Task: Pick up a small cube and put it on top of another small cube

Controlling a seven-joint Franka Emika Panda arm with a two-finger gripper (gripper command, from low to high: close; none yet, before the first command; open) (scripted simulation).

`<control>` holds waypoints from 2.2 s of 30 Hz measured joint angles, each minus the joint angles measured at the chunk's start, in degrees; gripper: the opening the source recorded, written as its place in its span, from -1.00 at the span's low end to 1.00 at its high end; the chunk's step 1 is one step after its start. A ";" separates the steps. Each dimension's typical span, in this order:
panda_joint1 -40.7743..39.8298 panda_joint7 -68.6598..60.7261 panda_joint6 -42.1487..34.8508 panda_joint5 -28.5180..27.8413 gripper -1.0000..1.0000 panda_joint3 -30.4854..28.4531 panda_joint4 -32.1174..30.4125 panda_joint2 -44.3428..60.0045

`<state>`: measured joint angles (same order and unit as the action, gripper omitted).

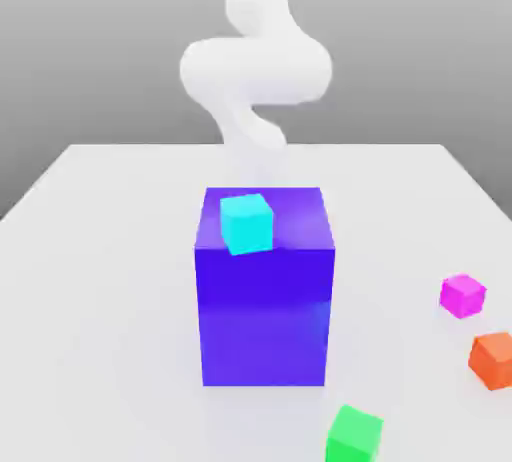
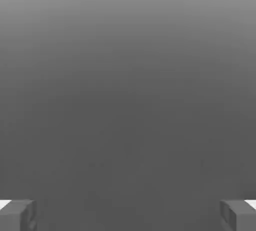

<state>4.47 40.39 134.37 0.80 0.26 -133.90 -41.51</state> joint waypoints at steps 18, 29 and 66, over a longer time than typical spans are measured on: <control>27.91 -38.10 18.43 3.94 0.00 8.12 -15.20 31.14; 39.88 -46.62 30.88 -8.54 0.00 11.45 -21.89 51.06; 17.63 -56.74 21.19 5.56 1.00 -8.39 -3.43 60.13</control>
<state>22.09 -16.35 155.56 6.36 -8.13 -137.33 18.62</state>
